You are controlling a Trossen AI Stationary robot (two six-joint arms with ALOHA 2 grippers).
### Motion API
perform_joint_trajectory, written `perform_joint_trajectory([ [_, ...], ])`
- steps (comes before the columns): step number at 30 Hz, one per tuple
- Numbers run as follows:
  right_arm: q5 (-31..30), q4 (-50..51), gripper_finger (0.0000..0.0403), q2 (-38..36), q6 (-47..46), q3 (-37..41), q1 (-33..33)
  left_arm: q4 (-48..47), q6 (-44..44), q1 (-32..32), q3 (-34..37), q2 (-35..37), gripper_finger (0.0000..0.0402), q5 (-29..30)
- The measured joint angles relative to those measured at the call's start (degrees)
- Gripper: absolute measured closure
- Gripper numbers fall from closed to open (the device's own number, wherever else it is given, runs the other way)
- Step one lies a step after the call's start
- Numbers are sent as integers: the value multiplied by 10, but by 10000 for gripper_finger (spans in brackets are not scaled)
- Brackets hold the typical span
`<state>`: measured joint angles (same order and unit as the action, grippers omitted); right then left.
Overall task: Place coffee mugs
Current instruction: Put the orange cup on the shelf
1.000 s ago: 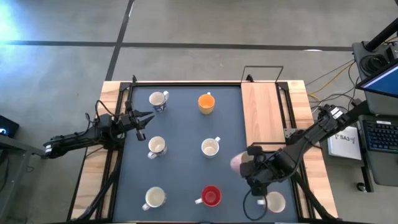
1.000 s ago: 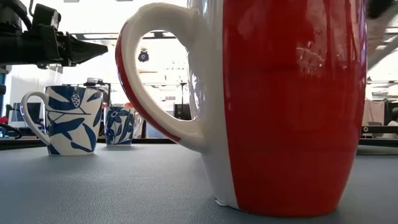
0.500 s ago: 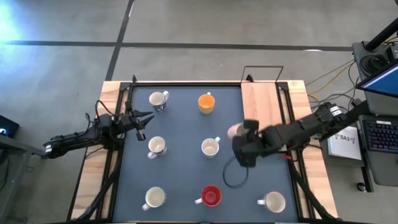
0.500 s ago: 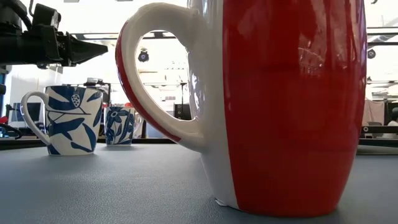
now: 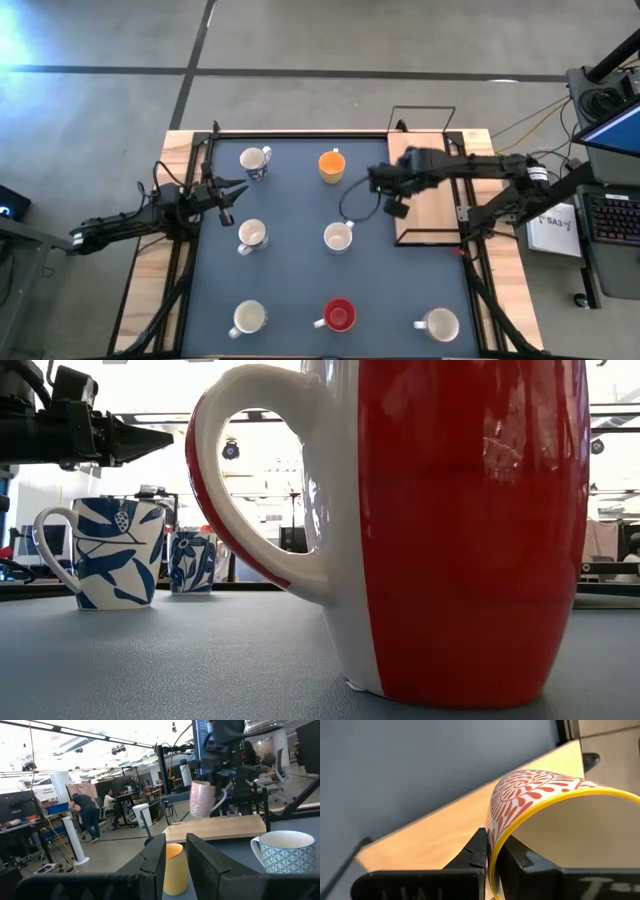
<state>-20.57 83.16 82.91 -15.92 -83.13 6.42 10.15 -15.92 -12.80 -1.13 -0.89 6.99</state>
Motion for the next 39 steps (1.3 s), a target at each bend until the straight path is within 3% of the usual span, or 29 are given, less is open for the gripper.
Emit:
perform_joint_trajectory([
  [5, 2, -19, 390, 0, 31, 0, 70, 0, 0, 0, 0, 0, 342, 0],
  [16, 87, -80, 390, 0, 48, 38, 233, 0, 0, 0, 0, 0, 342, 0],
  [39, 121, -167, 390, 6, 76, 93, 497, 0, 0, 0, 0, 0, 342, 0],
])
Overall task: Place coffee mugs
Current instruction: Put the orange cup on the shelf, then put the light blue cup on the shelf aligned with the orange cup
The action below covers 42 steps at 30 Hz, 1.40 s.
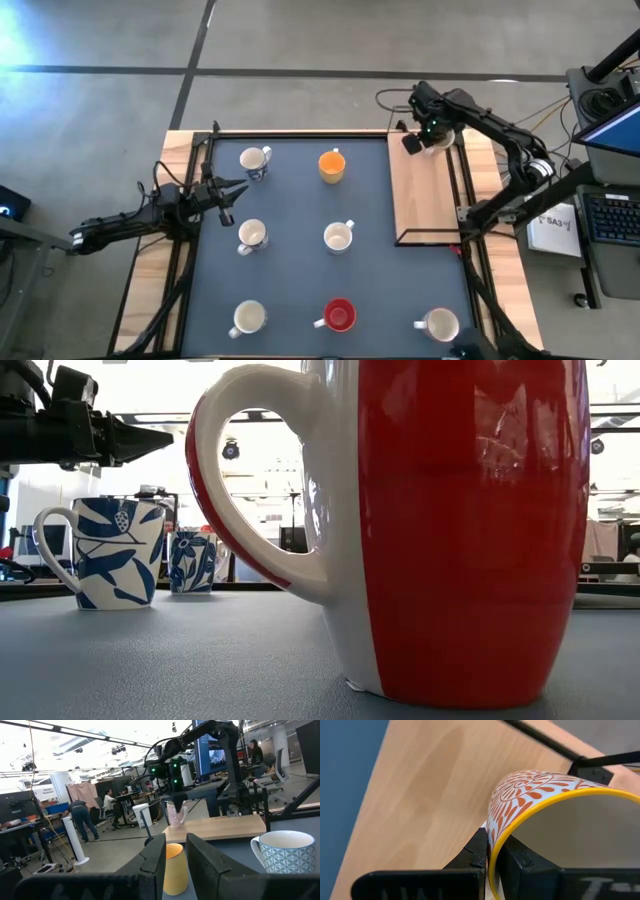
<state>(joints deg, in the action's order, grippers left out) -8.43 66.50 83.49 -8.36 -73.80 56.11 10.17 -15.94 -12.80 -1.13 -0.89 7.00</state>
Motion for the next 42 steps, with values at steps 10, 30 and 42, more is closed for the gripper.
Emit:
perform_joint_trajectory([
  [10, 9, -28, 390, 25, 20, -1, 27, 0, 0, 0, 0, 0, 342, 0],
  [30, 9, -36, 323, 30, 36, 1, 30, 0, 0, 0, 0, 0, 342, 0],
  [42, 10, -25, 297, -2, 39, 1, 29, 0, 0, 0, 0, 0, 342, 0],
])
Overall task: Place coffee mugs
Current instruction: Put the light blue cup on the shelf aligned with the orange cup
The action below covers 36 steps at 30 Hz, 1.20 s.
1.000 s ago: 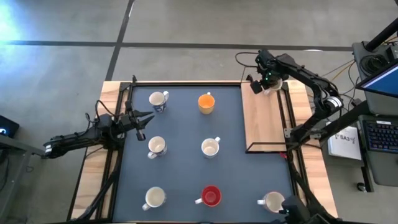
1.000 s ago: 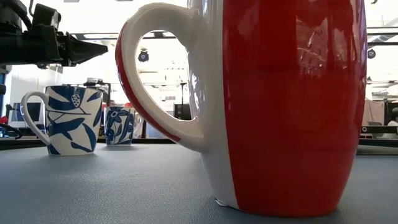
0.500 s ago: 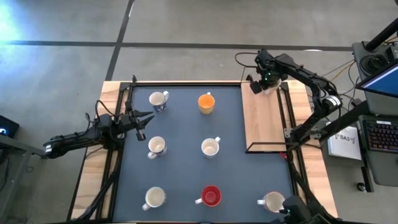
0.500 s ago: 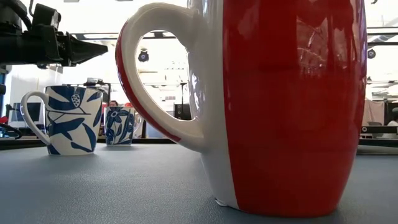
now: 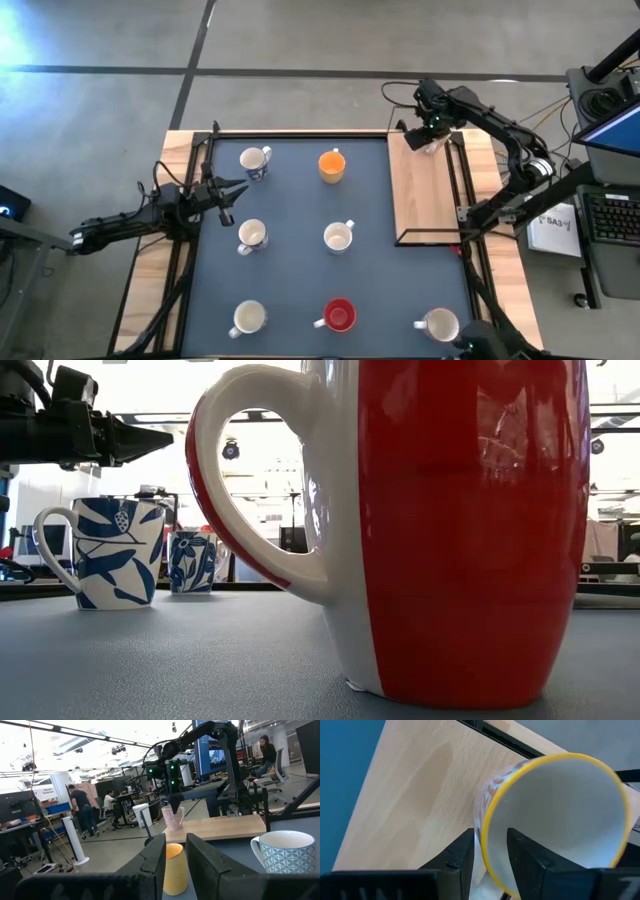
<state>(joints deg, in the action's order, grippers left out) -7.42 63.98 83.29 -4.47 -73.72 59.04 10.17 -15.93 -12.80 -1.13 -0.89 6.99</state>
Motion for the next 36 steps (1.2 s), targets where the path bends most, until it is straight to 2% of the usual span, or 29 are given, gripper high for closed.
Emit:
perform_joint_trajectory([
  [12, 2, 6, 318, -64, -37, 0, -18, 0, 0, 0, 0, 0, 342, 0],
  [20, 2, 28, 325, -124, -98, -1, -67, 0, 0, 0, 0, 0, 342, 0],
  [25, 26, 54, 326, -159, -152, 0, -137, 0, 0, 0, 0, 0, 342, 0],
  [29, 47, 54, 324, -181, -199, 6, -217, 0, 0, 0, 0, 0, 342, 0],
  [36, 45, 6, 327, -176, -275, 7, -365, 0, 0, 0, 0, 0, 342, 0],
])
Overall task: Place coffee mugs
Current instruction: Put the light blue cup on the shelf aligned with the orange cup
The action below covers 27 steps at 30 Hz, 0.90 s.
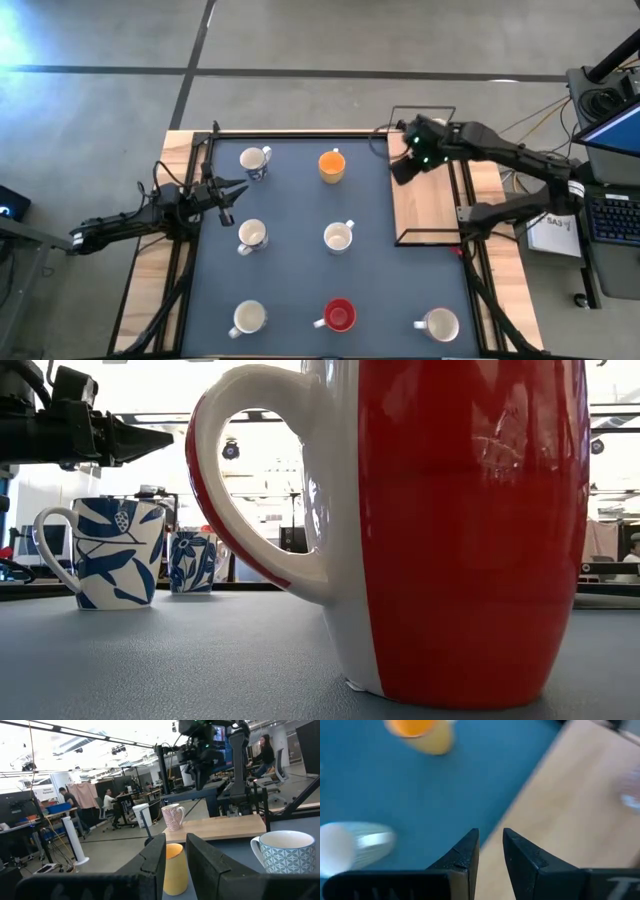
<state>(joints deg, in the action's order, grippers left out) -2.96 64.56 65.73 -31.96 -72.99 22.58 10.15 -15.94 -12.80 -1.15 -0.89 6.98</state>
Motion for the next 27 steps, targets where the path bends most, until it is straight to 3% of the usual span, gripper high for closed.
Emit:
perform_joint_trajectory([
  [6, 0, -42, 328, 33, -48, 0, -102, 0, 0, 0, 0, 0, 342, 0],
  [13, 0, -58, 326, 78, -37, 0, -185, 0, 0, 0, 0, 0, 342, 0],
  [27, 6, -178, 265, 144, 58, -4, -220, 0, 0, 0, 0, 0, 342, 0],
])
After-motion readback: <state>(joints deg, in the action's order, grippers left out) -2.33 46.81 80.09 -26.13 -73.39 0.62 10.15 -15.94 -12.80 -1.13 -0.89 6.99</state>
